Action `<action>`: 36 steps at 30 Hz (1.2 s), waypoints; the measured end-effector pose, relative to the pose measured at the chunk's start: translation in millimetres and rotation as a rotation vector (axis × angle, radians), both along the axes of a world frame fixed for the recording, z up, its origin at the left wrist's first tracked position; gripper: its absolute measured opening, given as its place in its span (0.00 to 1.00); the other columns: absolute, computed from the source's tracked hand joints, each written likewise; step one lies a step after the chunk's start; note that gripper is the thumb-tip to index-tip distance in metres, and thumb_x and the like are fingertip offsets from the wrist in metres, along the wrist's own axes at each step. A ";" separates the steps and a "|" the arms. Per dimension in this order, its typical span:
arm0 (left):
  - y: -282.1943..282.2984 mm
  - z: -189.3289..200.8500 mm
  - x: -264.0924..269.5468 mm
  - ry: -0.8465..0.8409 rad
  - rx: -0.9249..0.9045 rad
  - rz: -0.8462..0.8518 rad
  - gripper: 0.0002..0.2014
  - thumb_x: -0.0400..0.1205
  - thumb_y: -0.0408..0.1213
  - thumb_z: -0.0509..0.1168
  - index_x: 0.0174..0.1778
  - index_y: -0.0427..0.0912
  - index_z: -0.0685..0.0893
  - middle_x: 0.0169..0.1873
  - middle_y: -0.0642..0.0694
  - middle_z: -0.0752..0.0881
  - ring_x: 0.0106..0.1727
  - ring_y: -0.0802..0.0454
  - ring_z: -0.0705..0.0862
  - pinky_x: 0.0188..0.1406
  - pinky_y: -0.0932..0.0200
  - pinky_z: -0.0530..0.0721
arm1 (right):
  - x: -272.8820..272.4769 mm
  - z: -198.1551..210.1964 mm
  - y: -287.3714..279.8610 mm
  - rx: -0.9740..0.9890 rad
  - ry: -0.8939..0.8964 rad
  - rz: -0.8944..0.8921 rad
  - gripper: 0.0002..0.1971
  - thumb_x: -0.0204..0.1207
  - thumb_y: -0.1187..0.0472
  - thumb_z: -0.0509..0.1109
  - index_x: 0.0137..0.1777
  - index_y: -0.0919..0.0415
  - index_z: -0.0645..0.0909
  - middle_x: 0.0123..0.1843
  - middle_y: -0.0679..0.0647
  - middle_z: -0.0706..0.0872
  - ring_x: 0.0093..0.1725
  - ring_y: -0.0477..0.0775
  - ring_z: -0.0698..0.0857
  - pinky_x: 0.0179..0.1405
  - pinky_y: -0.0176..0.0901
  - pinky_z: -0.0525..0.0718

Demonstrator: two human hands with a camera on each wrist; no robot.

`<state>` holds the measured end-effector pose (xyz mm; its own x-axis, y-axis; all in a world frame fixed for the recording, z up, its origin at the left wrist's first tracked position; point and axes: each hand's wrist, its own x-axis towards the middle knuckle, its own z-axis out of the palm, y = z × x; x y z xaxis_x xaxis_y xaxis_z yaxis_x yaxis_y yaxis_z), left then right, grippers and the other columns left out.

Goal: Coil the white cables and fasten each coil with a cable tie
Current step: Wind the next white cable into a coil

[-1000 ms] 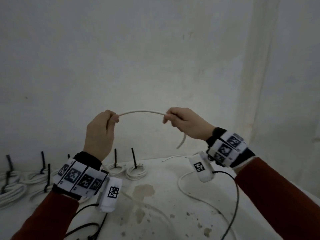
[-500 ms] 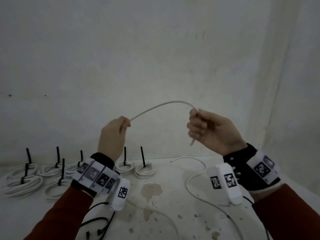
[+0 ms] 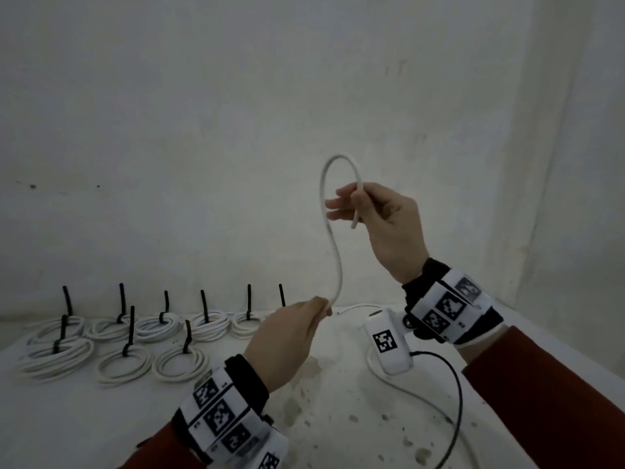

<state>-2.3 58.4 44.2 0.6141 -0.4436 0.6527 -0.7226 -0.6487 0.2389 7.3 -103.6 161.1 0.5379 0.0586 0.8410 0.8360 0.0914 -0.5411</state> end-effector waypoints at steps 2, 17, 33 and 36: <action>-0.5 2.4 -1.5 0.009 0.004 0.044 0.13 0.88 0.40 0.50 0.60 0.44 0.78 0.46 0.48 0.85 0.43 0.46 0.81 0.37 0.58 0.67 | -6.8 -3.6 1.1 -0.006 0.080 0.044 0.10 0.79 0.58 0.63 0.47 0.65 0.80 0.36 0.58 0.91 0.34 0.59 0.90 0.38 0.49 0.89; -9.8 17.0 3.3 -0.074 0.193 0.170 0.14 0.88 0.39 0.50 0.64 0.49 0.77 0.55 0.49 0.85 0.48 0.44 0.84 0.40 0.48 0.82 | 1.9 -7.6 -14.6 -1.110 -0.222 -0.569 0.10 0.82 0.70 0.62 0.58 0.62 0.82 0.52 0.50 0.90 0.47 0.49 0.88 0.49 0.43 0.84; -16.3 43.9 15.9 -0.340 -0.304 -0.011 0.16 0.85 0.48 0.54 0.48 0.42 0.82 0.34 0.50 0.78 0.32 0.55 0.74 0.32 0.63 0.73 | -19.6 -6.3 -52.6 -0.998 0.208 -0.252 0.29 0.82 0.43 0.55 0.20 0.54 0.73 0.17 0.46 0.69 0.20 0.45 0.65 0.26 0.32 0.65; -21.5 56.9 17.3 -0.256 -0.474 -0.142 0.12 0.86 0.40 0.57 0.47 0.37 0.84 0.32 0.60 0.79 0.32 0.65 0.75 0.33 0.75 0.69 | -22.8 -4.7 -56.3 -0.622 0.370 -0.010 0.27 0.78 0.48 0.57 0.16 0.53 0.70 0.18 0.48 0.64 0.20 0.49 0.59 0.22 0.37 0.56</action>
<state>15.1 36.9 101.1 0.3653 -0.1319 0.9215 -0.8684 -0.4050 0.2862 -15.5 -159.9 156.4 0.7839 0.4602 0.4168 0.5873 -0.3322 -0.7380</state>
